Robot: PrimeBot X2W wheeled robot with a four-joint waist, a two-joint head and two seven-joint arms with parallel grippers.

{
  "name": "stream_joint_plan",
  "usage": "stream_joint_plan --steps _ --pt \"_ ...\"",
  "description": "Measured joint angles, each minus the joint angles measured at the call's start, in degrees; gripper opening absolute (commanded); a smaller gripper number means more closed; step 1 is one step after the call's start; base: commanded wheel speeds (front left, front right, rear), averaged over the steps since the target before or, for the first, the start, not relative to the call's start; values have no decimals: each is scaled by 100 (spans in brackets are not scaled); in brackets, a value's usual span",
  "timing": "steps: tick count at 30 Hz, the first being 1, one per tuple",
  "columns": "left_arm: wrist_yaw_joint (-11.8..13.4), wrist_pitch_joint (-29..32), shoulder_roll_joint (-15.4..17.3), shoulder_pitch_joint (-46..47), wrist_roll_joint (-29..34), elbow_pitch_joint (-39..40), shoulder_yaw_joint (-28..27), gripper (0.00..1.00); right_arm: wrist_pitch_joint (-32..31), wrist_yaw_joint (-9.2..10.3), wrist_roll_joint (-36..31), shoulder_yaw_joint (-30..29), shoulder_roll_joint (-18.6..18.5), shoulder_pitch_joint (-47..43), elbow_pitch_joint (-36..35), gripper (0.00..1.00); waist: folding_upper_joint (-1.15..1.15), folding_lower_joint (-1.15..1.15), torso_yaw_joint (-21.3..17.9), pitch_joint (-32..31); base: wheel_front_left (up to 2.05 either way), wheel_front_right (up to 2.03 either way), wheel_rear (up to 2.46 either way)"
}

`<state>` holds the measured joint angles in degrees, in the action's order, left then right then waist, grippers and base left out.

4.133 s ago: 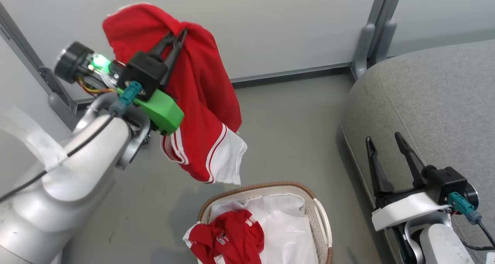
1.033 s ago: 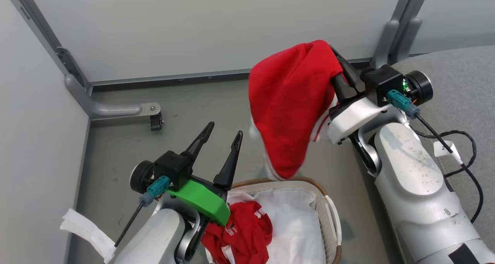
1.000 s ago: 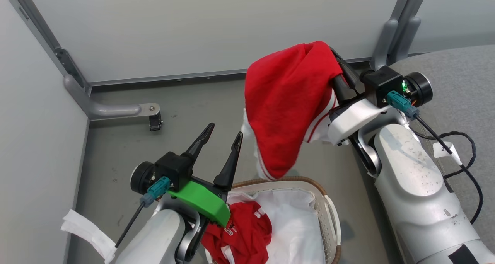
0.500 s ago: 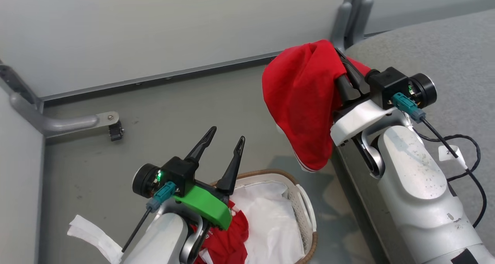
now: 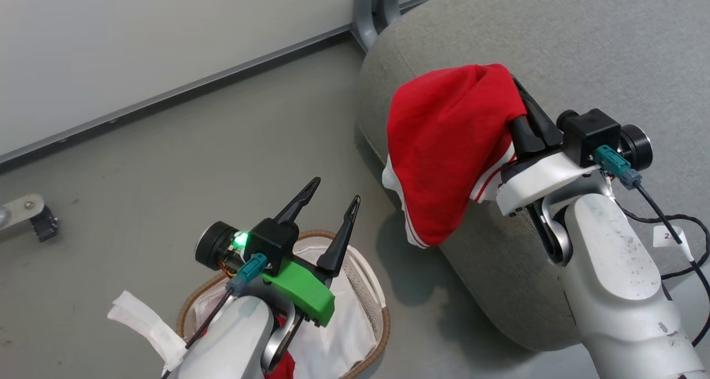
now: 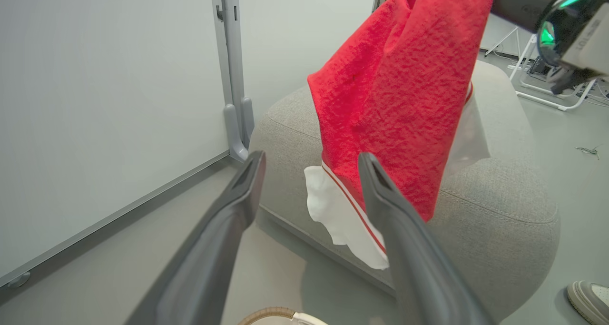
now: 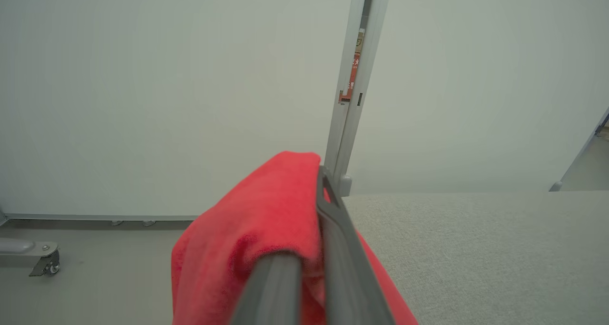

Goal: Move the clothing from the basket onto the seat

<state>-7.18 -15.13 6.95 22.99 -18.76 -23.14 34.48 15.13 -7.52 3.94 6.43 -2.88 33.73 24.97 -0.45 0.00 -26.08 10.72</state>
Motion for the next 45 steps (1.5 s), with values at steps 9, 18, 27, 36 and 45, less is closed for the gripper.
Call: stream_joint_plan --steps 9,18,27,36,45 --pt "-19 0 53 296 79 -47 275 100 0 0 -56 -531 9 -127 -112 0 0 0 -405 547 0 0 0" --pt "-20 4 168 622 200 74 525 100 0 0 -678 -1769 -35 784 -110 0 0 1 -319 1075 0 0 0" --pt "-21 52 246 1117 428 192 843 100 0 0 -1182 -3145 -1132 2273 109 0 0 1 183 1705 0 0 0" --pt "-4 94 334 1250 541 318 989 100 1 0 -1870 -4398 -1483 2914 1216 0 0 1 777 2483 0 0 0" --pt "65 87 410 1315 554 410 981 100 1 0 -2366 -4721 -1109 2672 1742 0 0 1 1255 3072 0 0 0"
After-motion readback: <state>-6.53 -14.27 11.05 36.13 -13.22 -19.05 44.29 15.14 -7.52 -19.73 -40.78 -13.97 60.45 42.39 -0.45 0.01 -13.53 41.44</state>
